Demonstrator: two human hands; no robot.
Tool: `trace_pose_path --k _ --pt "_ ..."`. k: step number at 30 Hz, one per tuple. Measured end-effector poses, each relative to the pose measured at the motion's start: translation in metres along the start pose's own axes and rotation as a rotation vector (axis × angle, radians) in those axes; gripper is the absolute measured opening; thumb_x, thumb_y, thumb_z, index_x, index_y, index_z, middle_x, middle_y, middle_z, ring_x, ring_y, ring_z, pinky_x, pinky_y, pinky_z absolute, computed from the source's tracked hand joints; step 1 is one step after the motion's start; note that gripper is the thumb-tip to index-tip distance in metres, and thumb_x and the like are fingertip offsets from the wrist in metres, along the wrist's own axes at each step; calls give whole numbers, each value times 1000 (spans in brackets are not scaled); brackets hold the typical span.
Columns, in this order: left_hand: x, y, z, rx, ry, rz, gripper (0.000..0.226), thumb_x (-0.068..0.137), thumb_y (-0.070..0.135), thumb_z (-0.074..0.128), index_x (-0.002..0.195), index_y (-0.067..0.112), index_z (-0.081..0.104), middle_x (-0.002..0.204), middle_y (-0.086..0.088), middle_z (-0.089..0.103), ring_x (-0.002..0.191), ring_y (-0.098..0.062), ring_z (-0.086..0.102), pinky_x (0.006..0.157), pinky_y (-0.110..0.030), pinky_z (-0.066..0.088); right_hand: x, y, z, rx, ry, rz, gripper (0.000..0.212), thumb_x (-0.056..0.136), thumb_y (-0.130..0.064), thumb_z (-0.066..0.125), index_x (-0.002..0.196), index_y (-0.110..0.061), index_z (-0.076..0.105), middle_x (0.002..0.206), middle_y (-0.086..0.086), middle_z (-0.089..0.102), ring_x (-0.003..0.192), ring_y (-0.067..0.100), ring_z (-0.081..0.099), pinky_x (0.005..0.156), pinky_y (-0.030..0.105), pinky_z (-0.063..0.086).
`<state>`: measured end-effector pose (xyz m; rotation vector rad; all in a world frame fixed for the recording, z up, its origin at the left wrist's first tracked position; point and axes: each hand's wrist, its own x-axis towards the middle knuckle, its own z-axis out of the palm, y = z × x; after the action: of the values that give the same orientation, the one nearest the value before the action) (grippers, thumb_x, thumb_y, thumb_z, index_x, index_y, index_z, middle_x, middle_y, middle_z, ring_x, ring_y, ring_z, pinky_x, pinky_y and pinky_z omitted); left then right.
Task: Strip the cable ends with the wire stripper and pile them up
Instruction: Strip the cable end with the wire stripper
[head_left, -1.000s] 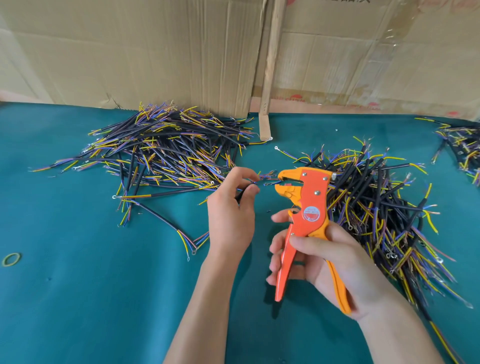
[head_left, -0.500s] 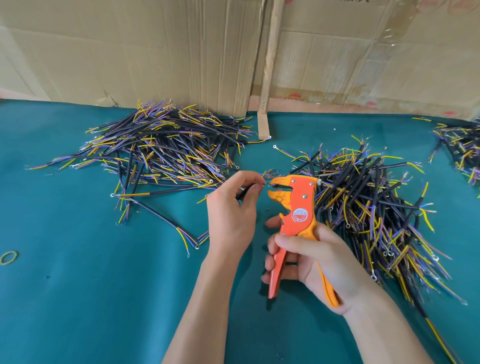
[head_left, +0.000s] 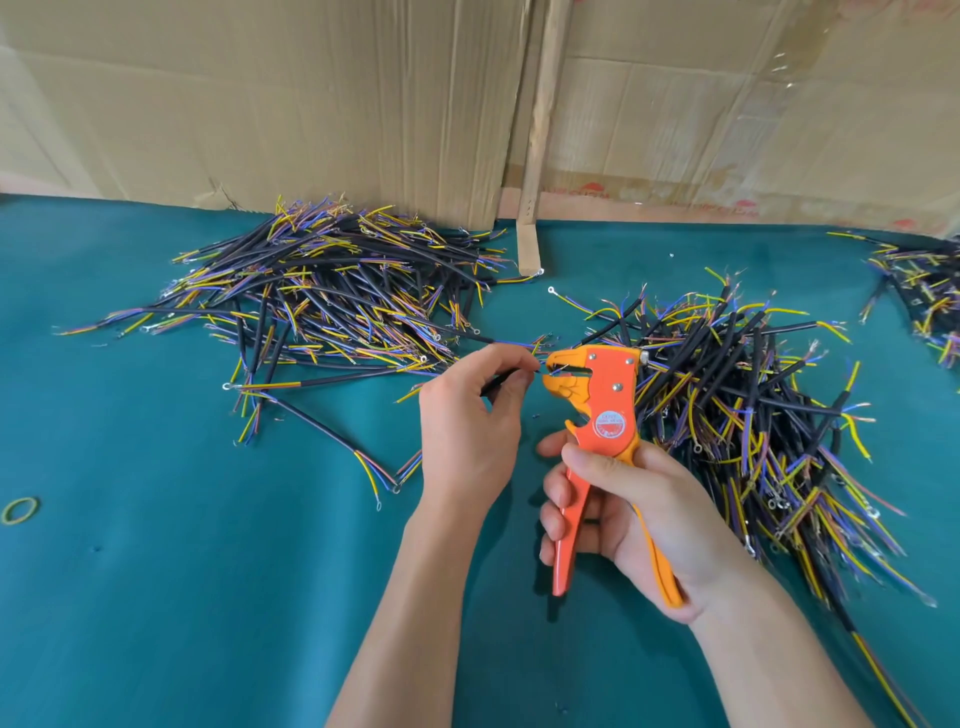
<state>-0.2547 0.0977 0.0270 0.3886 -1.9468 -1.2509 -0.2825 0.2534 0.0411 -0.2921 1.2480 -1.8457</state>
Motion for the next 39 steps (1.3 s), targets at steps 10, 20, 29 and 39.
trace_pose_path --k 10,20,29,39 --pt "0 0 0 14 3 16 23 88 -2 67 87 20 74 83 15 73 79 -9 68 74 -13 48 -1 -1 1 -31 7 -12 21 81 -20 75 97 -5 73 70 17 53 56 32 54 54 44 53" --pt "0 0 0 -13 -1 4 23 88 0 67 86 22 73 83 15 72 76 -12 66 71 -19 50 -1 -1 0 -58 26 -25 18 80 -20 77 93 -9 72 70 16 53 56 32 54 54 43 53" --pt "0 0 0 -14 -9 -8 25 89 -1 67 87 23 74 83 17 72 77 -11 67 72 -15 48 -1 -1 -2 -79 8 -17 14 81 -17 76 92 -9 71 71 16 54 57 31 54 55 43 54" --pt "-1 5 1 -60 -33 -21 21 89 2 69 89 21 76 82 17 74 76 -5 68 72 -18 52 -2 -1 6 -36 107 -51 33 85 -25 79 68 -14 53 61 11 41 43 25 40 44 34 42"
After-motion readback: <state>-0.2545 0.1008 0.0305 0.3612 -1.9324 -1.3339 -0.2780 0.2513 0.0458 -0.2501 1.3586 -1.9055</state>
